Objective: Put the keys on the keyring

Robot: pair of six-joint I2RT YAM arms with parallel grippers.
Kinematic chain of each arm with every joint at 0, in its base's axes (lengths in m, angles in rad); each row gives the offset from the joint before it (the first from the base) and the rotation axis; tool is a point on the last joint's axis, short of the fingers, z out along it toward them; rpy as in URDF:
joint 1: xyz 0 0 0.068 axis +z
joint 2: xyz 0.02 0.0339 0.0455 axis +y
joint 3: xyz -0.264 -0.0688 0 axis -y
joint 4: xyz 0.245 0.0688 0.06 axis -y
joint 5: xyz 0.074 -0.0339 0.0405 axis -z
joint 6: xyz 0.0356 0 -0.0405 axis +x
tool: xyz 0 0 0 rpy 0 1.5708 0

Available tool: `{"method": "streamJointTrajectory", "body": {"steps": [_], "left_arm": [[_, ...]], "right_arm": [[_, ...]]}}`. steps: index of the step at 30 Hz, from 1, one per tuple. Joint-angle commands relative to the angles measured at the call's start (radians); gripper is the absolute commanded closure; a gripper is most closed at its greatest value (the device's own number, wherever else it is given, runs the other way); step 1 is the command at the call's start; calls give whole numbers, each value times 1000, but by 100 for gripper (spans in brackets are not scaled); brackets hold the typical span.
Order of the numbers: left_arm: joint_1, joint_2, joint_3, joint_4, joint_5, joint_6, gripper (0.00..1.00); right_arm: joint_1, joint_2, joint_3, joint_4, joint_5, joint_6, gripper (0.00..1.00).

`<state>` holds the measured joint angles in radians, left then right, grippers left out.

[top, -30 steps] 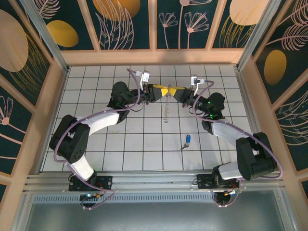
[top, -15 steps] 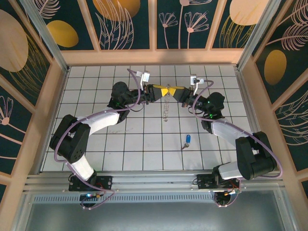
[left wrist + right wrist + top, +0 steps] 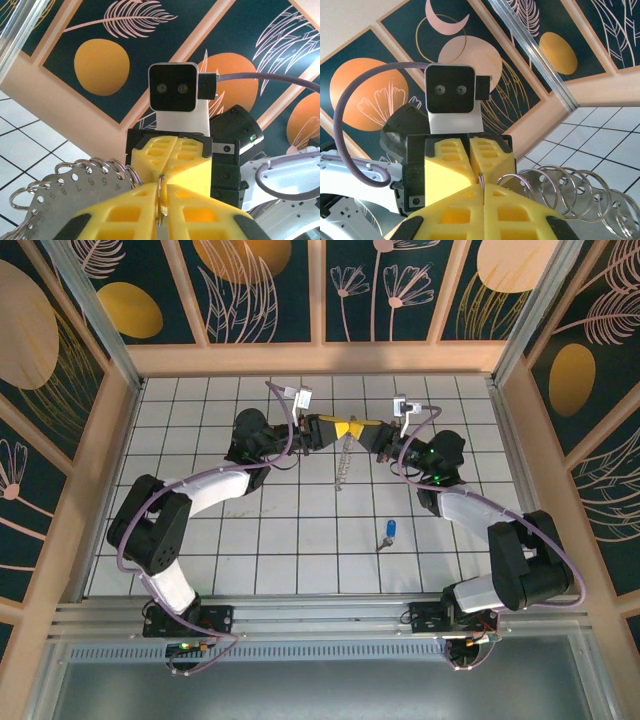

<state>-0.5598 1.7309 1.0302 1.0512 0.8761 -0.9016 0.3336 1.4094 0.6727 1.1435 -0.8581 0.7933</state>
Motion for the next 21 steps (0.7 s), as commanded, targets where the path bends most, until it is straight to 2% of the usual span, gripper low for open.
{"method": "streamJointTrajectory", "body": {"steps": [1,4,10,12,14,16,21], "left_arm": [[-2,12,31,52,25,-5,94],[-2,11,28,56,28,-4,100],[-2,0,16,56,23,7,100],[-2,-11,7,20,1,48,100],[-2,-55,4,-38,-28,107,100],[-2,-85,4,-100,-58,174,100],[-2,-156,5,-224,-133,335,100]], "right_arm": [[11,1,40,26,-25,-20,100],[10,0,41,18,-19,-25,100],[2,-11,43,-4,6,-22,98],[-21,-47,29,-26,36,-17,73],[-51,-100,6,-61,70,-14,59],[-75,-154,-15,-124,99,-28,53],[-98,-278,-70,-331,171,-103,50]]}}
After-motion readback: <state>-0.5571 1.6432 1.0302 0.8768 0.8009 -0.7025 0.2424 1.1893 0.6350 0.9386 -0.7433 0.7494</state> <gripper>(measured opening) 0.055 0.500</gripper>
